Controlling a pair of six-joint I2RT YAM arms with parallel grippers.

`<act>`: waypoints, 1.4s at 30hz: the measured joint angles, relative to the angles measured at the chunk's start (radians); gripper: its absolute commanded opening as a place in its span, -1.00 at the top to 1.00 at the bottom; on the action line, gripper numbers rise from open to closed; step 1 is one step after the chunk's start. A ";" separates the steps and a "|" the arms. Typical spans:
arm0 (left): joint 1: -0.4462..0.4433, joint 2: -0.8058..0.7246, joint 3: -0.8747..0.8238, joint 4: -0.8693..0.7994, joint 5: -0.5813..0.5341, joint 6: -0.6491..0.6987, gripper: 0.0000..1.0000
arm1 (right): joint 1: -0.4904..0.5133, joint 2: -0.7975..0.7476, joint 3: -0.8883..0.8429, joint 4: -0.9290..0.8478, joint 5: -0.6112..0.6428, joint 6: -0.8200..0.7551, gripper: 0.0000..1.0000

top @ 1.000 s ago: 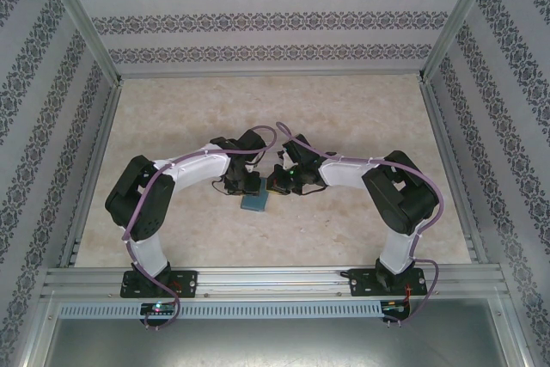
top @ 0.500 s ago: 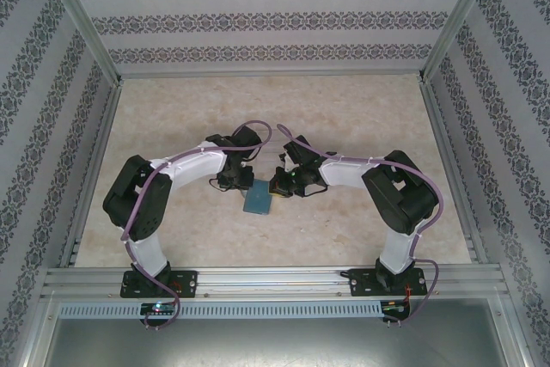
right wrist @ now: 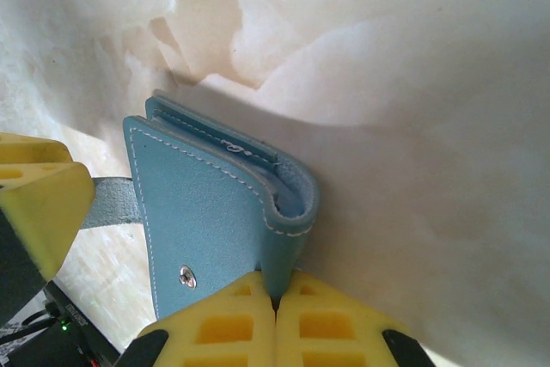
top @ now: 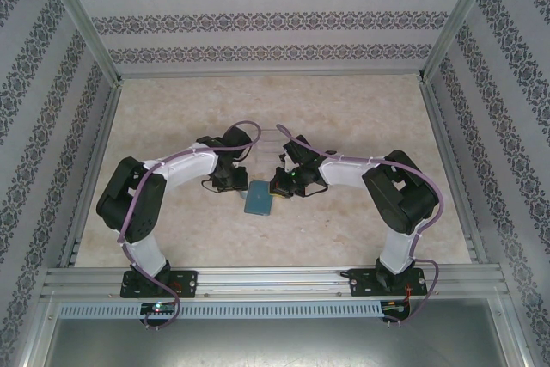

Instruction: Take the credit cards out of the card holder

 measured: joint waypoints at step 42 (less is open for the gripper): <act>0.023 -0.103 -0.293 0.333 0.323 -0.110 0.96 | 0.145 0.095 0.417 -0.570 0.420 -0.093 -0.73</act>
